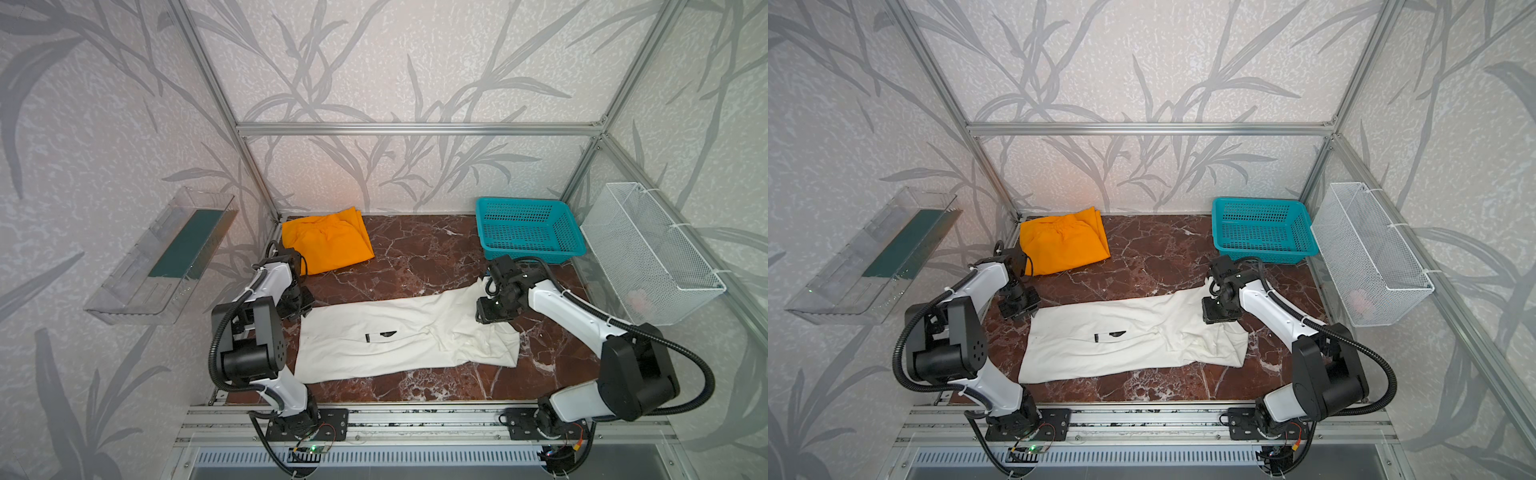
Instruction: Fold and stack the mixed laundry pile
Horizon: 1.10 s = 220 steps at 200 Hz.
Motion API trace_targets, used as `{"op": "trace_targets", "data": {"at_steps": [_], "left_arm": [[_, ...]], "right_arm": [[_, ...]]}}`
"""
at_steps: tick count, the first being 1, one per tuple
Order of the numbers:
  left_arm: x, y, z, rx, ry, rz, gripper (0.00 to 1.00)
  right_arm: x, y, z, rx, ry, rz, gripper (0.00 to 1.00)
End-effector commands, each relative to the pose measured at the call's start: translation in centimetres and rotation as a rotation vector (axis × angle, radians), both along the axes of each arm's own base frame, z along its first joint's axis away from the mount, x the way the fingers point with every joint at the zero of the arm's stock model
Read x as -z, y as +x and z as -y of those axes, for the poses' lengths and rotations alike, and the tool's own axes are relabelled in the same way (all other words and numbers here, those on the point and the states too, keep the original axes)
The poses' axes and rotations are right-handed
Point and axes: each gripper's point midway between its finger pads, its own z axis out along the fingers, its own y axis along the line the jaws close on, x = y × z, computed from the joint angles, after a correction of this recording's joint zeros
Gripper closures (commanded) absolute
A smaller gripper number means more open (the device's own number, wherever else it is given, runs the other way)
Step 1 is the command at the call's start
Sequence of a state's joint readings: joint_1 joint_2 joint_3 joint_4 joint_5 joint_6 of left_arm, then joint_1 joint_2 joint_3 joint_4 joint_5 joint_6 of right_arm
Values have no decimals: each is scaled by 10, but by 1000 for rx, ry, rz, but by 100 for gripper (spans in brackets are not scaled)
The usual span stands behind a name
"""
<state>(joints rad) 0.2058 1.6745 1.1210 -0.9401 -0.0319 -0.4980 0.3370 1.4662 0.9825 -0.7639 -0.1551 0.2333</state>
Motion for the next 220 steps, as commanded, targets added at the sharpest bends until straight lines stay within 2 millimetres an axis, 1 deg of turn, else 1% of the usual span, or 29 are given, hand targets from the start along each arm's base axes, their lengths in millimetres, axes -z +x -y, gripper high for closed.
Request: {"op": "trace_targets", "data": {"at_steps": [1, 22, 50, 86, 106, 110, 119, 121, 129, 147, 167, 194, 220], "left_arm": [[13, 0, 1, -47, -19, -18, 71], [22, 0, 2, -58, -26, -32, 72], [29, -5, 1, -63, -19, -60, 77], [33, -12, -1, -73, -5, -71, 90], [33, -11, -2, -77, 0, -67, 97], [32, -11, -2, -78, 1, -67, 100], [31, -9, -3, -78, 5, -60, 100], [31, -9, -3, -78, 6, -60, 100], [29, -8, -3, -80, 8, -54, 100], [24, -3, -4, -81, 11, -31, 100], [17, 4, -4, -79, 6, -1, 100], [9, 10, -3, -67, 2, 34, 100], [1, 13, -3, -56, 4, 60, 100]], "right_arm": [[1, 19, 17, 84, -22, 47, 52], [1, 35, 19, 118, 9, 70, 51], [9, 47, 14, 121, 29, 55, 51], [26, 55, 8, 123, 52, 22, 51], [35, 60, 7, 128, 55, 3, 51], [37, 61, 7, 129, 55, -1, 51], [35, 64, 7, 131, 60, 7, 51], [42, 64, 8, 133, 54, -10, 51], [45, 65, 8, 137, 50, -19, 51], [47, 72, 10, 144, 49, -14, 51], [48, 79, 13, 154, 34, -9, 54], [50, 82, 18, 161, 1, -8, 58], [50, 80, 21, 159, -10, -6, 59]]}}
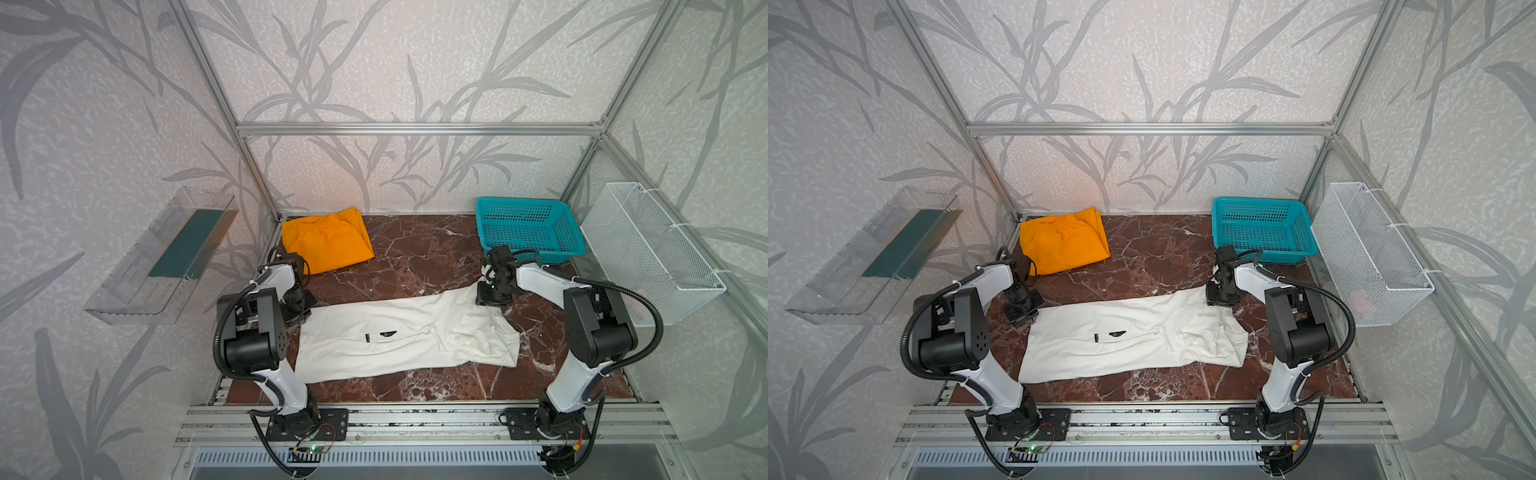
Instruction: Fold and stack the mixed laundry pile
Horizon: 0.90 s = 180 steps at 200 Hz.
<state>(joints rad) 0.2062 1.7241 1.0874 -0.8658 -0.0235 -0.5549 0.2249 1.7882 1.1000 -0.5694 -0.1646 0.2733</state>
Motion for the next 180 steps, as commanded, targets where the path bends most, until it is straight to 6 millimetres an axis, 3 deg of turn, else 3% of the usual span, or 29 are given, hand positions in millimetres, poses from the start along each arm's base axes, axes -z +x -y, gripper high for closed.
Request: {"op": "trace_targets", "data": {"at_steps": [1, 23, 51, 77, 109, 164, 180], "left_arm": [[-20, 9, -4, 0, 14, 61, 100], [-21, -1, -7, 1, 35, 20, 100], [-12, -24, -12, -15, 76, -98, 72], [-9, -45, -7, -36, 79, -112, 63], [-1, -59, -1, -34, 52, -135, 67], [5, -53, 3, -39, 34, -140, 96], [0, -48, 2, -38, 38, -121, 99]], "right_arm": [[-4, 6, 6, 10, -25, 13, 59], [-3, 3, 6, 9, -27, 8, 59], [-5, 1, 7, 6, -30, 12, 59], [-8, -1, 10, 5, -42, 20, 59], [-3, -2, 11, 9, -47, 10, 59], [0, -2, 15, 9, -53, 2, 59], [1, -1, 15, 9, -51, 1, 59]]}}
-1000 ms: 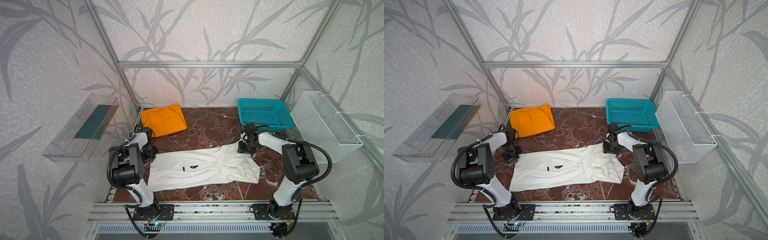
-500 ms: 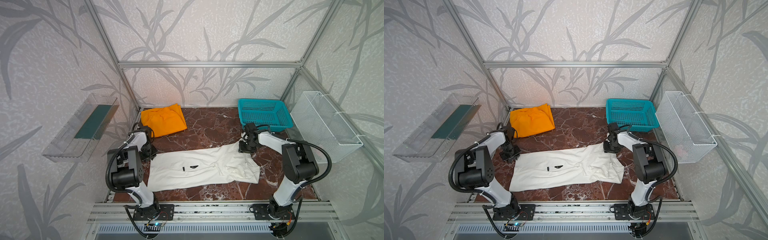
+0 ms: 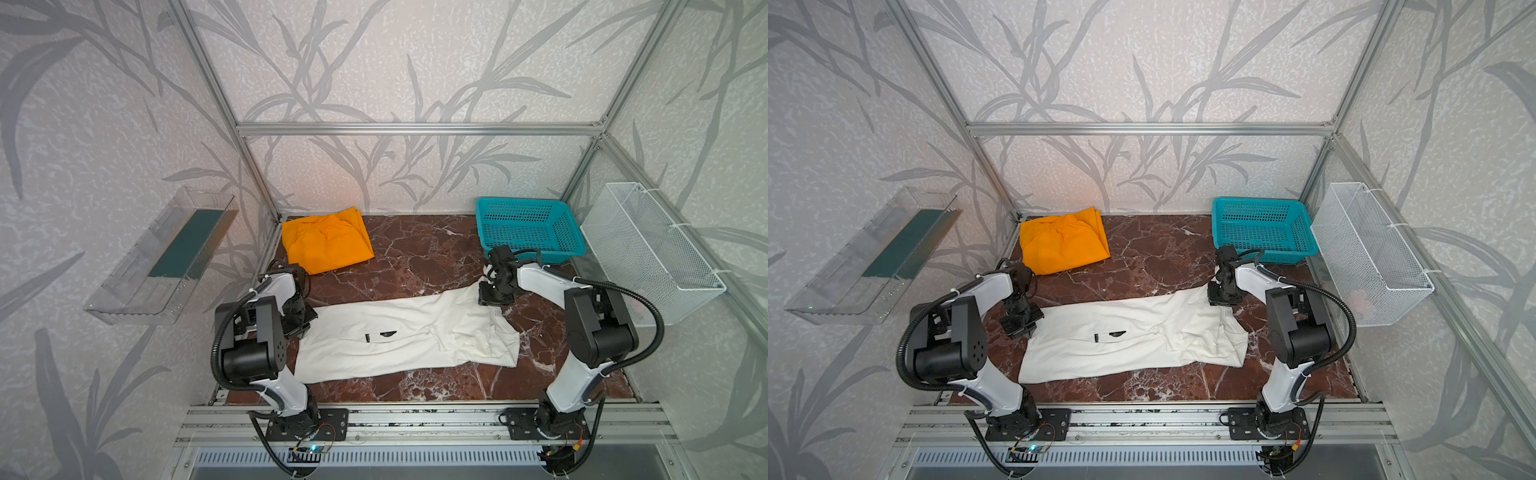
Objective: Fold and stack the mixed laundry pile
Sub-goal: 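Hold the shirt's folded edges with both grippers, pinching the shoulder fabric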
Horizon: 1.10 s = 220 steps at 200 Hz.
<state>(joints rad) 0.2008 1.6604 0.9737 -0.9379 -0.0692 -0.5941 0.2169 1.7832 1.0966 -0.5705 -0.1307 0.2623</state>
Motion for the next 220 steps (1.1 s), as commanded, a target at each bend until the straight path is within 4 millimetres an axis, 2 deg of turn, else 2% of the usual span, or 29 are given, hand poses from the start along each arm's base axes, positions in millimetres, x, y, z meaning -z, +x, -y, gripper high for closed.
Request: {"op": "trace_targets", "data": {"at_steps": [1, 59, 86, 104, 129, 153, 173, 195, 220], "left_arm": [[-7, 4, -2, -8, 16, 4, 99], [-16, 8, -5, 3, 33, 21, 100], [-25, 20, -6, 12, 30, 69, 100], [-28, 19, -5, 19, 21, 32, 100], [-23, 3, -7, 24, 38, -30, 73], [-14, -15, -1, 10, 24, -54, 64], [-5, -21, 7, -11, -12, -38, 63], [1, -17, 15, -20, -48, -16, 64], [4, -15, 15, -16, -49, -19, 71]], "right_arm": [[0, -2, 6, 5, -16, -9, 59], [1, 0, 4, 4, -2, -8, 59], [1, 0, 3, 4, 1, -9, 59], [-1, 0, 3, 1, 1, -8, 59], [-1, 0, 3, 1, 1, -6, 59], [-3, 0, 3, 0, 2, -2, 59], [-2, 0, 4, -2, 1, -3, 59], [-1, 0, 3, -3, 6, -7, 59], [-2, 0, 3, -4, 5, -4, 59]]}}
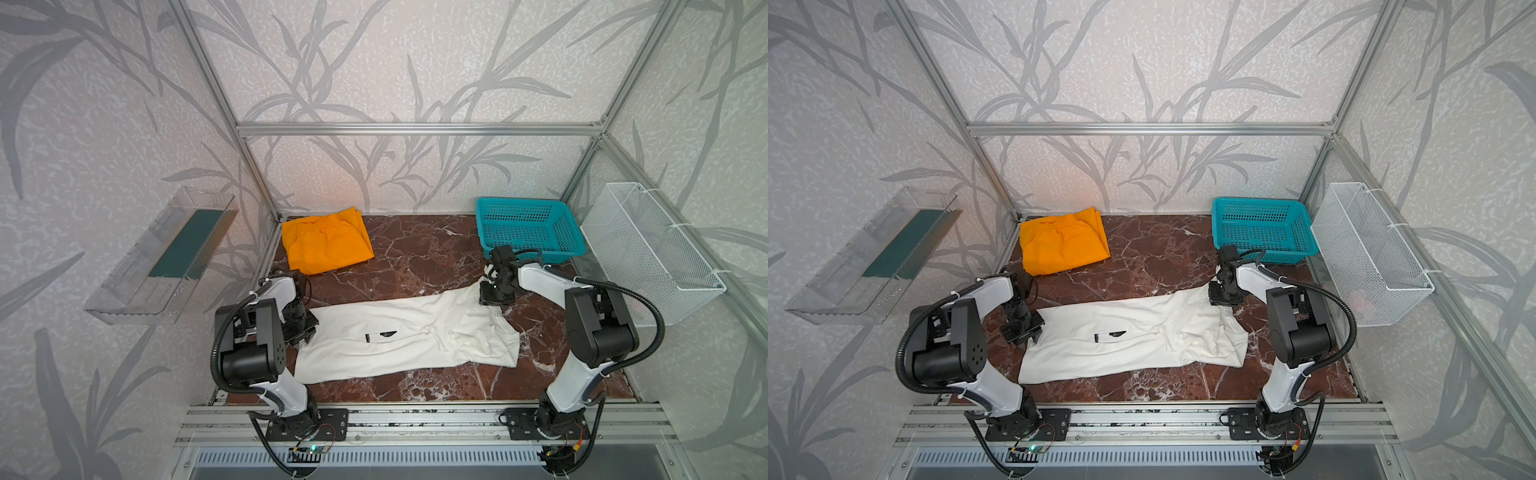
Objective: Fold and stack the mixed laundry pile
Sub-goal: 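Hold the shirt's folded edges with both grippers, pinching the shoulder fabric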
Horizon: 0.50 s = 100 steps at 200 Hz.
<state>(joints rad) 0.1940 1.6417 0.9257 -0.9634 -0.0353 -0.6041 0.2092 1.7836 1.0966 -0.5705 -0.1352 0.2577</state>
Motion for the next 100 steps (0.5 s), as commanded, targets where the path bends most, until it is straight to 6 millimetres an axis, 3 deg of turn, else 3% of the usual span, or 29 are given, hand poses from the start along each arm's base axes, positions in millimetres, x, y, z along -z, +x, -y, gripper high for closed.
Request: {"op": "trace_targets", "data": {"at_steps": [1, 39, 100], "left_arm": [[-1, 5, 3, -8, -6, 27, 71], [-5, 6, -2, 4, 26, 26, 84], [-13, 12, -10, 24, 62, 28, 89]], "right_arm": [[-2, 0, 1, -7, 1, -4, 59], [-1, 0, 1, -4, 1, -5, 59], [-2, 0, 0, -6, 6, -4, 59]]}}
